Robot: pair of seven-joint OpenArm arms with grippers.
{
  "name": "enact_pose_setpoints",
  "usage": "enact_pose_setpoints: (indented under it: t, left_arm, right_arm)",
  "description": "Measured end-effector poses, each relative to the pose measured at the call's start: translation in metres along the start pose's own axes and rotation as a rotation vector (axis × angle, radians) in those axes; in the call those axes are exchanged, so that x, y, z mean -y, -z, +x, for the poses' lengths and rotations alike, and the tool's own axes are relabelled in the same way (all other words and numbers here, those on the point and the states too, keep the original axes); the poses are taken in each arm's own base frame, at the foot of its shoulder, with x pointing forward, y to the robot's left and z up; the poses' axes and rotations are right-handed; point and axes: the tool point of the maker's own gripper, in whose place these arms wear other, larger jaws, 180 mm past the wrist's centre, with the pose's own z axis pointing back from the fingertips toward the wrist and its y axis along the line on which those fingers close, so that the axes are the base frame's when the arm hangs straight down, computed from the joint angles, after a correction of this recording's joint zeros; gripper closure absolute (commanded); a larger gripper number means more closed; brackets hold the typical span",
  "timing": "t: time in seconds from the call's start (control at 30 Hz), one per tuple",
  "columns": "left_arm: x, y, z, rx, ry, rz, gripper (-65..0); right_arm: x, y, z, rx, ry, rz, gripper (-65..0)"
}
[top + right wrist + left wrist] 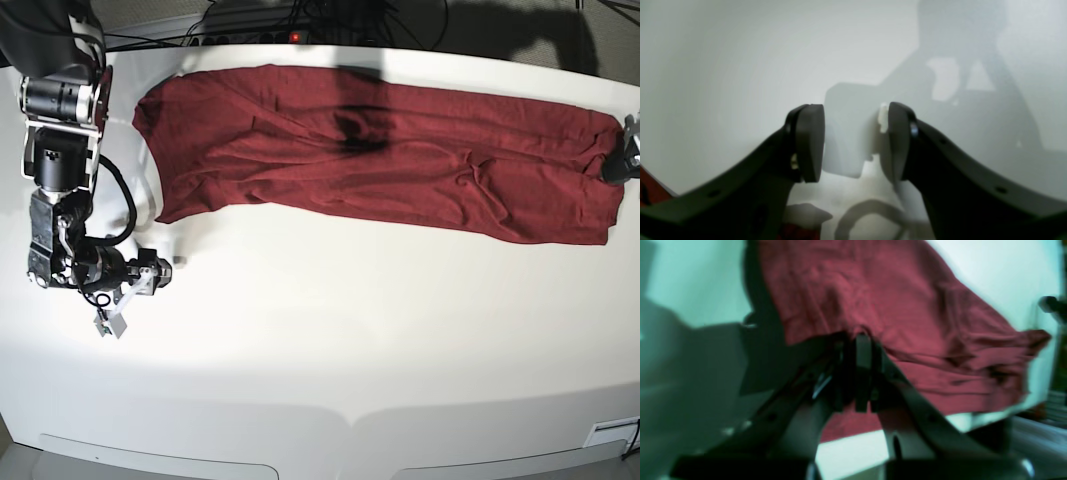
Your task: Fold the T-shirt properly
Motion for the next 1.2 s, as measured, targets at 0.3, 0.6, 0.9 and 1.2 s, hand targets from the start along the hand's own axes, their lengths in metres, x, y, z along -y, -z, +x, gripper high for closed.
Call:
enact_pose_setpoints:
  t: [0.3, 0.6, 0.9, 1.2]
  left_arm:
    - [0.062, 0.040, -0.041, -0.069, -0.024, -0.182, 0.0]
    - [0.201, 0.067, -0.043, 0.080, 0.043, -0.482, 0.0]
    - [0.276, 0.114, -0.122, -0.076, 0.068, -0.570, 0.0]
    - [0.301, 0.137, -0.138, -0.071, 0.101, -0.552, -5.7]
  right_arm:
    - [-0.001, 0.000, 0.000, -0.003, -0.001, 0.001, -31.0]
    - [-0.006, 0.003, 0.001, -0.008, -0.004, 0.012, -31.0]
    - [-0.013, 0.006, 0.002, -0.008, -0.006, 0.024, -31.0]
    - [-0.012, 0.006, 0.002, -0.008, -0.006, 0.023, -31.0]
